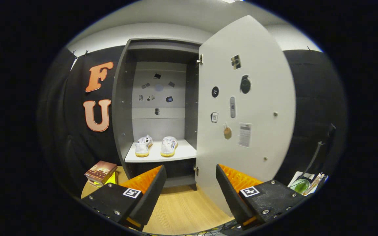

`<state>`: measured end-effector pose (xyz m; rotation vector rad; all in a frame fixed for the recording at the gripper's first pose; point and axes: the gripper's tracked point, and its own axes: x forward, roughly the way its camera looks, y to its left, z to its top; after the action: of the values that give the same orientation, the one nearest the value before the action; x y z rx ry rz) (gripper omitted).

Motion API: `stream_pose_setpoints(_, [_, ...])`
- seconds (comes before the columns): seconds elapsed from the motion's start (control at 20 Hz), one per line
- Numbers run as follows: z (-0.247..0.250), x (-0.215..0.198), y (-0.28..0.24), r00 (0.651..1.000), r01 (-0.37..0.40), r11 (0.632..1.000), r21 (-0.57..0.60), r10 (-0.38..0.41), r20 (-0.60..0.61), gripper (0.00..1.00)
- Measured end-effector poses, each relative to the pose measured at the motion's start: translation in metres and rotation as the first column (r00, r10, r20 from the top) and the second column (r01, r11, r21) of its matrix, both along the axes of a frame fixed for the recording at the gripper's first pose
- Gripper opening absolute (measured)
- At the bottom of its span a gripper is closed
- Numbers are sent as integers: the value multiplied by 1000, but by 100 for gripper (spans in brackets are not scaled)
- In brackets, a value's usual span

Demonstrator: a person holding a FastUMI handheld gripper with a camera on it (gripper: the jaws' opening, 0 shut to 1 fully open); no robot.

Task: Open the shoe cabinet door, grab the shoes and put them into the shoe cabinet, then close the shoe cabinet door.

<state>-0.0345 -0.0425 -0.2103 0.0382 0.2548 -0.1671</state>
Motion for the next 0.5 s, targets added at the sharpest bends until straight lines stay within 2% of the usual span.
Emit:
stream_pose_setpoints(0.25, [23,-56,-55,994,100,995,-1,-99,35,94])
stream_pose_setpoints(0.5, [38,-70,-116,985,167,986,-10,-166,52,94])
